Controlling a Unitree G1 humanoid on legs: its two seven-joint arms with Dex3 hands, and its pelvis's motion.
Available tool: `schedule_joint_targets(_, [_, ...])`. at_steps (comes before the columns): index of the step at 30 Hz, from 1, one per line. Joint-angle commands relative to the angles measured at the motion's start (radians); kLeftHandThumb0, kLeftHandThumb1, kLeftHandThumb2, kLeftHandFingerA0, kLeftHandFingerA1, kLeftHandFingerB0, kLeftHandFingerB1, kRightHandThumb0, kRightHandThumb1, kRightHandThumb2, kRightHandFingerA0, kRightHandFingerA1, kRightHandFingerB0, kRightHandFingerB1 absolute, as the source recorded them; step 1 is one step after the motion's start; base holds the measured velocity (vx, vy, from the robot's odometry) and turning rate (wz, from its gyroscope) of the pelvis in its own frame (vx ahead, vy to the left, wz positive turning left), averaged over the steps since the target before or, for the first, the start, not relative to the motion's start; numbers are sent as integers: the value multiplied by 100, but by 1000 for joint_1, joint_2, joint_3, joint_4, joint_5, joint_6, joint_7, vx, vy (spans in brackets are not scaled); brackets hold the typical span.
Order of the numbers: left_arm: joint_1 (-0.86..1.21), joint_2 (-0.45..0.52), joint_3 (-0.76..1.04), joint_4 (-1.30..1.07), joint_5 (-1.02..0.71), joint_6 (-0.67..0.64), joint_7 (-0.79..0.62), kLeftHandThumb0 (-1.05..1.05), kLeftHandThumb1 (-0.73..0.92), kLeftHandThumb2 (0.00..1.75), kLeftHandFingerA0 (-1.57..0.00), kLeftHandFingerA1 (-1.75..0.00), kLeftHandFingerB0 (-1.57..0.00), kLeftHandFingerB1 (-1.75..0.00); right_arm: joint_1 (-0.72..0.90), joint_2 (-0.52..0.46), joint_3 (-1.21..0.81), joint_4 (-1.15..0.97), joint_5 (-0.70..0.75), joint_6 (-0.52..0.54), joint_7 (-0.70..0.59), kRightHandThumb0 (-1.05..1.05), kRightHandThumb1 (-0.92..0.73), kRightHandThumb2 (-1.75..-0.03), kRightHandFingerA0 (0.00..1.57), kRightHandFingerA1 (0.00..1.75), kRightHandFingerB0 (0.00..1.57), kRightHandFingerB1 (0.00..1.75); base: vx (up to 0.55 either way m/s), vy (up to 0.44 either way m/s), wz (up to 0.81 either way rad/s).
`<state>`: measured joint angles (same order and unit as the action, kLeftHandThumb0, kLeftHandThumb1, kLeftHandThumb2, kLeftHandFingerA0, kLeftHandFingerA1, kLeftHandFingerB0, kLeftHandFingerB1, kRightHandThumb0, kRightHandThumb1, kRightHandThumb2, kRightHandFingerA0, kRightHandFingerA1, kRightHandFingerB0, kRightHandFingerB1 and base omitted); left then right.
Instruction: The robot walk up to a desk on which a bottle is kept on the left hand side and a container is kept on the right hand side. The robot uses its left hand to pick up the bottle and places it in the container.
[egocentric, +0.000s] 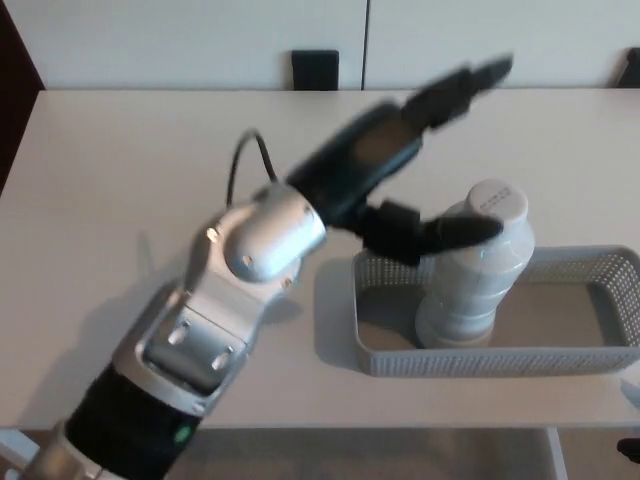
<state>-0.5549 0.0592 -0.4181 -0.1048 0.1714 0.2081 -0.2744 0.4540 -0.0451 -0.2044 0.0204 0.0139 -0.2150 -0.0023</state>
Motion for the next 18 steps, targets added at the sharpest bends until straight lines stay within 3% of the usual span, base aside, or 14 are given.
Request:
schedule_joint_targets(1, [-180, 130, 290, -437, -214, 94, -130, -93, 63, 58, 0, 0, 0, 0, 26, -11, -2, -12, -17, 19, -9, 10, -36, -142, 52, 111, 30, 86, 0, 0, 0])
schedule_joint_targets(2, [-180, 165, 359, -506, -276, 125, -142, -93, 62, 59, 0, 0, 0, 0, 39, -10, -2, -10, -18, 11, -7, 11, -42, -132, 57, 95, 31, 77, 0, 0, 0])
schedule_joint_targets(5, [-175, 200, 427, -574, -338, 160, -155, -93, 62, 59, 0, 0, 0, 0, 50, -9, -2, -5, -19, 3, -5, 11, -42, -132, 57, 95, 31, 77, 0, 0, 0])
schedule_joint_targets(6, [-102, 260, 532, -646, -412, 149, -180, -84, 49, 94, 0, -7, 0, -16, 62, -13, -3, 10, -25, -17, -3, 12, -39, -132, 59, 96, 36, 79, 0, 0, 0])
schedule_joint_targets(7, [-102, 260, 532, -646, -412, 149, -180, -84, 49, 94, 0, -7, 0, -16, 62, -13, -3, 10, -25, -17, -3, 12, -39, -132, 59, 96, 36, 79, 0, 0, 0])
schedule_joint_targets(8, [-13, 330, 652, -726, -496, 133, -210, -84, 49, 94, 0, -7, 0, -16, 76, -19, -4, 29, -32, -41, -2, 12, -39, -132, 59, 96, 36, 79, 0, 0, 0])
schedule_joint_targets(13, [140, 388, 800, -789, -629, 85, -250, -82, 48, 92, -4, -7, -4, -20, 96, -27, -17, 37, -9, -50, 17, 4, -39, -132, 55, 94, 32, 78, 0, 0, 0])
schedule_joint_targets(14, [310, 374, 857, -801, -712, 4, -328, -84, 52, 94, -6, -15, -12, -20, 90, -31, -12, 20, -22, -41, 13, 10, -36, -137, 55, 112, 37, 91, 0, 0, 0])
schedule_joint_targets(16, [602, 348, 954, -825, -833, -102, -462, -75, 46, 93, 0, -20, -5, -31, 79, -36, -3, -7, -39, -20, 6, 9, -34, -134, 58, 103, 33, 82, 0, 0, 0])
schedule_joint_targets(18, [747, 338, 1004, -841, -882, -127, -527, -75, 46, 93, 0, -20, -5, -31, 72, -36, 1, -21, -43, -7, 4, 9, -34, -134, 58, 103, 33, 82, 0, 0, 0])
